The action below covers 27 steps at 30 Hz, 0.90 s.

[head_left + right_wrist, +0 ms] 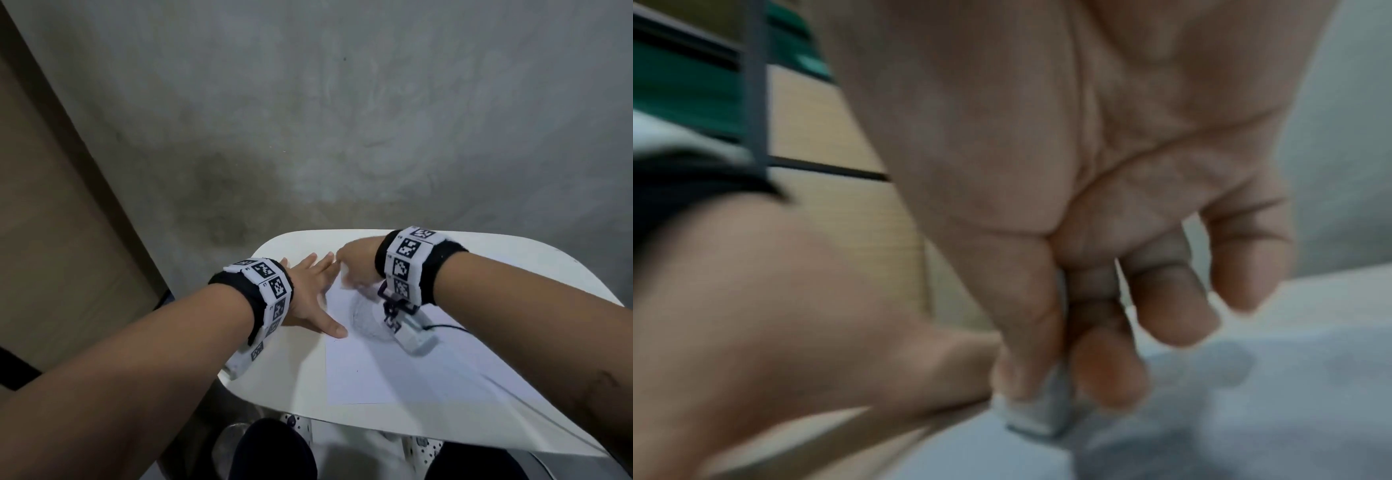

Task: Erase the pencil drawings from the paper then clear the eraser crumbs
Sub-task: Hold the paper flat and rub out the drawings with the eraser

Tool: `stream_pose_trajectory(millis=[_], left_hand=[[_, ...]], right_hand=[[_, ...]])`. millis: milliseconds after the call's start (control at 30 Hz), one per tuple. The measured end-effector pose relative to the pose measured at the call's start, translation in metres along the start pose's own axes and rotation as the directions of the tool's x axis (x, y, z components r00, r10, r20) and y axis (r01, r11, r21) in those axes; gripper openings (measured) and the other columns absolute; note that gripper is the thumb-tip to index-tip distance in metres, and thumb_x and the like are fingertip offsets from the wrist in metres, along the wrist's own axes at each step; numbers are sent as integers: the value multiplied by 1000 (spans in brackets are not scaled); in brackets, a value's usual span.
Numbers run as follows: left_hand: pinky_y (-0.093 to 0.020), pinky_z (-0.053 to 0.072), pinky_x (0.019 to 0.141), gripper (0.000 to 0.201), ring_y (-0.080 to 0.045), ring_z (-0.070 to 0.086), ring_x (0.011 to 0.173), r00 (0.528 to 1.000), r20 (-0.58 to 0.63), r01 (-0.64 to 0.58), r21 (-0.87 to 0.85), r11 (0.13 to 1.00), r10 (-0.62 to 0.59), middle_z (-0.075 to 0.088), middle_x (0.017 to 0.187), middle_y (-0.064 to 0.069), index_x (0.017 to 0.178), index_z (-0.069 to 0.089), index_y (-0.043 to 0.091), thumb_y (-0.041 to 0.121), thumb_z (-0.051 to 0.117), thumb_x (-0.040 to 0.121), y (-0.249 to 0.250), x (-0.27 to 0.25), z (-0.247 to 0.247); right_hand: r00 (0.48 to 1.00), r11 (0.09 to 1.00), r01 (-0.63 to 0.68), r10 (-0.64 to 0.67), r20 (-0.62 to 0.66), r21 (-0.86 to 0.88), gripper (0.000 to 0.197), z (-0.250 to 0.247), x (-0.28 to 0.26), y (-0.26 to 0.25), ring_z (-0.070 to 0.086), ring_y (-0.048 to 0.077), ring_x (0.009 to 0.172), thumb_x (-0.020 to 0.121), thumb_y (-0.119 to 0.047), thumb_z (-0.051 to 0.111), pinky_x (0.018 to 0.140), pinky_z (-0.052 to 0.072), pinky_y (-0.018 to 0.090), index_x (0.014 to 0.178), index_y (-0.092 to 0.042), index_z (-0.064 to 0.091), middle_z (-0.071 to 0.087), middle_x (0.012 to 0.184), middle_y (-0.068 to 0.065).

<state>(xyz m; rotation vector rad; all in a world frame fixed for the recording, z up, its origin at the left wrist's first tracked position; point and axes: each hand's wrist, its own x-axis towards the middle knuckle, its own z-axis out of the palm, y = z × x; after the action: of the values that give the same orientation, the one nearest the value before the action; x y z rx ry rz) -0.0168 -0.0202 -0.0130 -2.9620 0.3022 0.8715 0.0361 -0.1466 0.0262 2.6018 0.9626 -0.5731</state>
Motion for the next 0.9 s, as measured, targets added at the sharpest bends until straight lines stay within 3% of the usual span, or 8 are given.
stream_pose_trajectory(millis=[67,167,300,433,567,667,800,900], left_hand=[[-60,-2,118,127,-18,-23,148,1000,6,9,-1,1000,-9,-28,160,10,153,-22,27,85,55,70,0,1,0],[-59,-5,118,122,-18,-25,148,1000,11,17,-10,1000,-17,-21,162,13,157,-8,30,85,55,69,1,2,0],[-61,-1,118,126,-19,-23,148,1000,10,11,-6,1000,-11,-27,160,10,153,-21,27,83,56,71,2,0,-2],[-61,-4,118,122,-19,-26,147,999,26,19,-1,1000,-19,-23,161,12,156,-12,31,84,55,70,2,1,-2],[-62,0,118,123,-20,-23,149,1000,14,16,8,1000,-16,-26,161,10,153,-21,28,82,55,73,5,-3,-2],[-60,-3,118,119,-18,-25,148,1000,23,19,3,1000,-19,-22,162,12,155,-14,31,83,55,72,4,-3,-3],[-62,2,117,125,-20,-23,149,1000,17,23,8,1000,-23,-27,161,9,153,-22,26,81,57,73,7,-4,-5],[-61,-2,118,119,-20,-25,148,998,43,42,1,999,-42,-24,161,11,156,-13,32,82,56,72,5,-1,-3]], right_hand=[[997,997,-67,69,-45,49,10,-1,4,5,48,19,71,88,-19,59,67,41,28,95,-12,62,64,85,5],[999,996,19,-16,-33,83,32,1,11,-5,55,22,86,88,-23,62,77,47,32,119,-13,62,65,106,8],[996,994,-71,76,52,-86,20,-7,15,-1,54,22,67,81,-17,68,51,40,22,66,-9,56,53,60,1],[992,989,-37,53,110,-142,17,-7,12,-11,55,16,68,88,-21,60,51,37,20,101,-12,64,63,77,1],[990,978,-123,134,53,-168,14,-1,49,-1,52,11,56,72,-32,74,67,53,25,69,-23,63,56,56,-10],[996,993,-83,84,13,-82,19,2,38,0,61,17,74,75,-30,74,77,51,32,92,-29,67,62,82,-13],[986,970,-162,168,17,-183,26,-2,29,3,63,22,78,68,-34,77,82,54,42,79,-20,58,68,96,-4],[999,989,-39,42,18,-140,39,8,19,-6,62,26,109,84,-31,68,85,49,36,120,-22,59,62,120,1]])
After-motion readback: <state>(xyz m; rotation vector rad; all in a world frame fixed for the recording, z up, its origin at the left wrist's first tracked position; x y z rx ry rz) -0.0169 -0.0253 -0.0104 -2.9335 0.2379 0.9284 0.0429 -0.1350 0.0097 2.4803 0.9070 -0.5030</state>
